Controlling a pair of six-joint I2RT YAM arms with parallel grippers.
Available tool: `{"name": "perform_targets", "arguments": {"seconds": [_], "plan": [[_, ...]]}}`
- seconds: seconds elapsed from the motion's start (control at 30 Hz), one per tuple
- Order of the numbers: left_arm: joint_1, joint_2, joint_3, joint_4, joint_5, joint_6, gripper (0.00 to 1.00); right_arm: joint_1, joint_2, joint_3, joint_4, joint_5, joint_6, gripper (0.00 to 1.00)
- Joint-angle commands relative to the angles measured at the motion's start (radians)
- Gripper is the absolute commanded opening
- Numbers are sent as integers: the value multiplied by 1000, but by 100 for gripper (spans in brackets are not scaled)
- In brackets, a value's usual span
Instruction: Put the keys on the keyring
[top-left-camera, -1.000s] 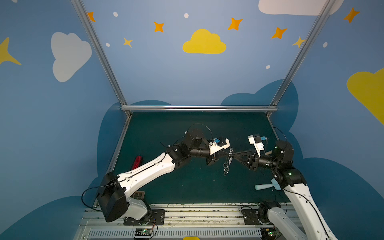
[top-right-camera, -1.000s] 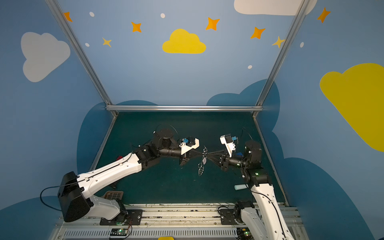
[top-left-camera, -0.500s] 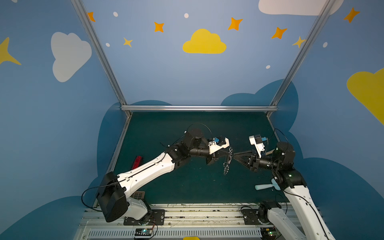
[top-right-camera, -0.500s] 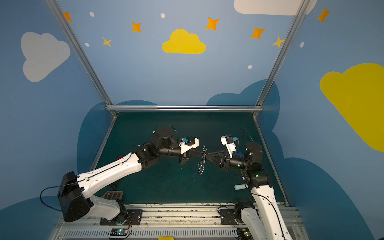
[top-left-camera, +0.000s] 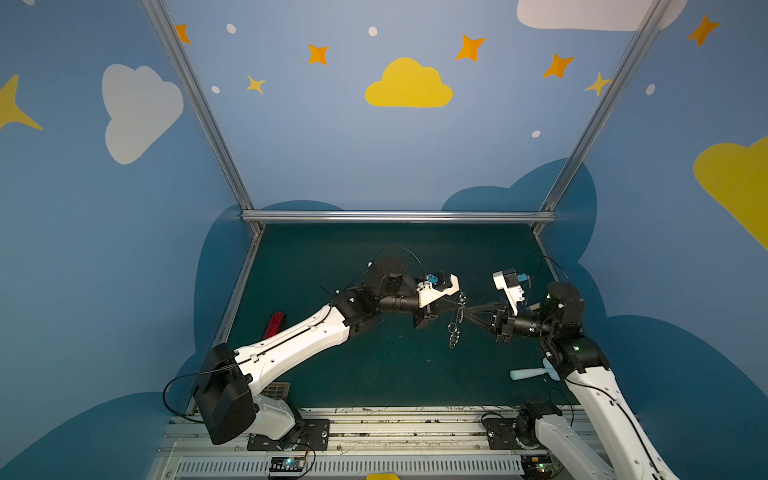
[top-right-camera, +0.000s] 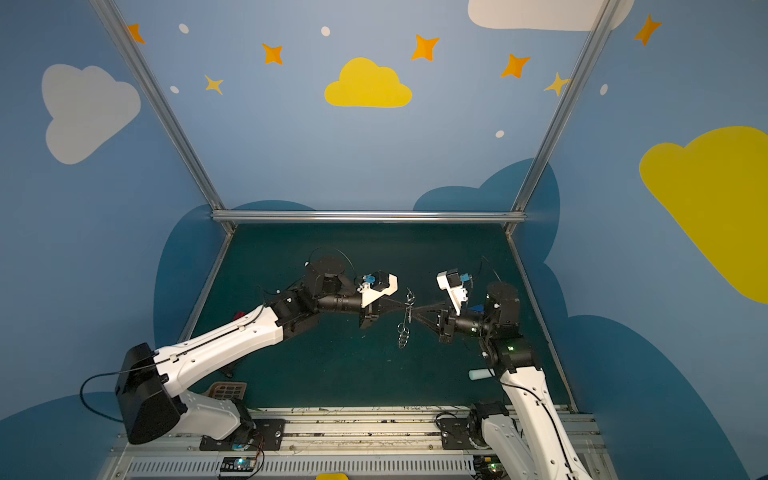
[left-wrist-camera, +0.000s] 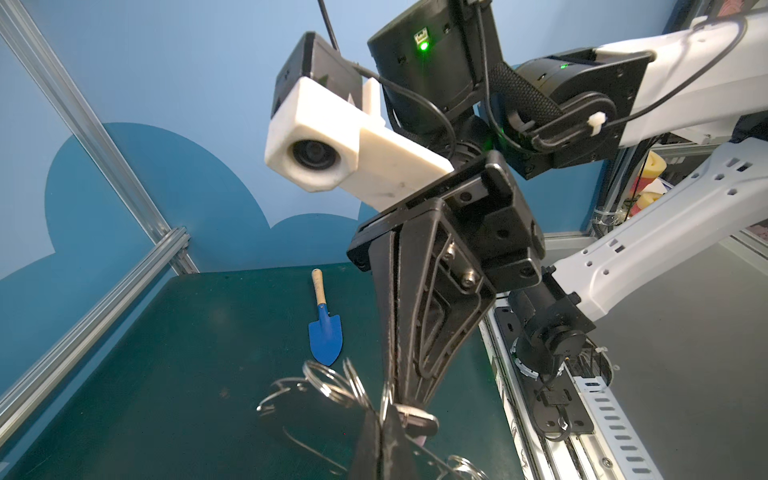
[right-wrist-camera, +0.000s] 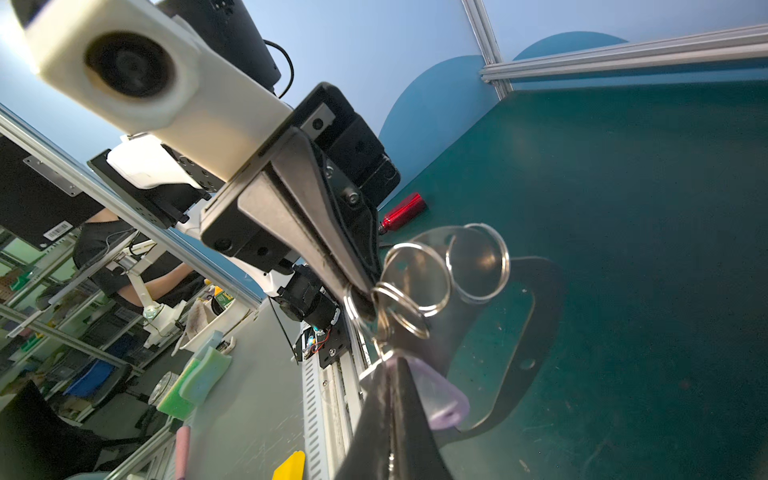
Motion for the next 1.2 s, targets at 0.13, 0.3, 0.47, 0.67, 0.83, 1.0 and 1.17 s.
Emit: {"name": "perform_targets", "arguments": {"seconds": [0.13,0.3,0.47,0.67,0.83,1.0,1.17], "plan": [[3,-3,7,38,17,-11,4,4,-13,16,54,-16,24,0],[3,-6,5,37,11,-13,4,1,-16,17,42,-23,24,0],[3,-13,-2,55,13,-13,4,2,2,16,33,-48,25,0],[3,-25,-32,124,34,-34,4,0,41,21,36,-121,34,0],[3,-23,-47,168,59,-52,4,1,76,43,41,-178,35,0],[2,-32,-58,171,50,-50,4,-1,90,75,-52,-174,-37,0],[4,-37,-55,134,23,-32,4,-9,79,118,-189,-65,-143,12]]}}
